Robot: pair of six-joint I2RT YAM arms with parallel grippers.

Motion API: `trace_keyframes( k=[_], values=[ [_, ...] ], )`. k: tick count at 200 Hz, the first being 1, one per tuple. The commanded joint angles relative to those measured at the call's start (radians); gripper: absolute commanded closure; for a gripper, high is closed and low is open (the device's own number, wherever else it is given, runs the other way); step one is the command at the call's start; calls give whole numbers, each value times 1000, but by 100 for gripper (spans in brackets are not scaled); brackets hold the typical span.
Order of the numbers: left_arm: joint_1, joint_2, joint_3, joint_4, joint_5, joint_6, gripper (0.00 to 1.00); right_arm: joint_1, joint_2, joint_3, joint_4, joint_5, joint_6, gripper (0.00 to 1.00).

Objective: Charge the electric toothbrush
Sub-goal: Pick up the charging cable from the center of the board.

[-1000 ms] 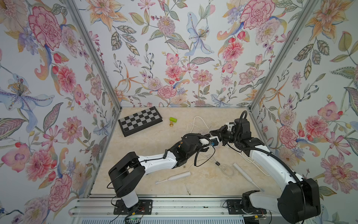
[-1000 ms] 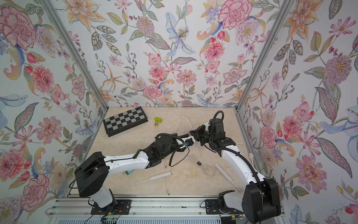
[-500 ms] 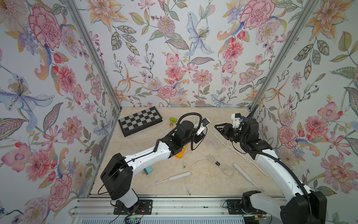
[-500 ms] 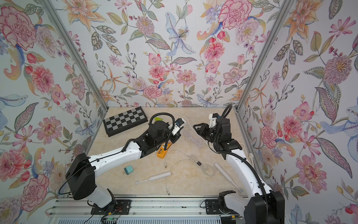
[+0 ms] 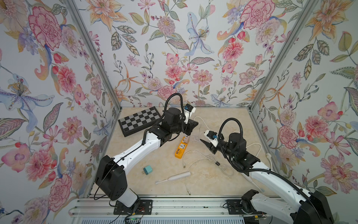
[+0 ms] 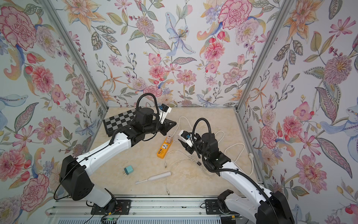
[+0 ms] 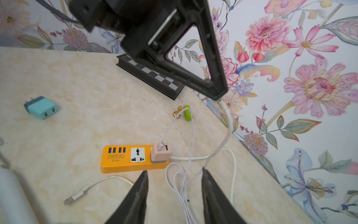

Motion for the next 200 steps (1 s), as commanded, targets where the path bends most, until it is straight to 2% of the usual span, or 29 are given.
trace_keyframes(
  k=[1, 18, 59, 97, 124, 153, 200],
  values=[
    [-3, -31, 31, -47, 79, -44, 100, -2, 13, -5, 166, 52, -232, 54],
    [-3, -33, 37, -64, 84, -43, 100, -5, 16, -22, 224, 30, -258, 53],
    [-3, -38, 32, -47, 124, -59, 100, -9, 66, 28, 212, -4, -281, 53],
    [-3, -34, 37, -43, 144, -65, 100, -10, 106, 84, 162, -13, -277, 63],
    [-3, -35, 38, -51, 139, -59, 100, -13, 115, 100, 171, -15, -264, 63],
    [-3, -37, 37, -42, 147, -69, 100, -13, 138, 132, 132, -19, -264, 69],
    [-3, -34, 32, -25, 165, -83, 100, -12, 154, 150, 120, -23, -259, 83]
  ],
)
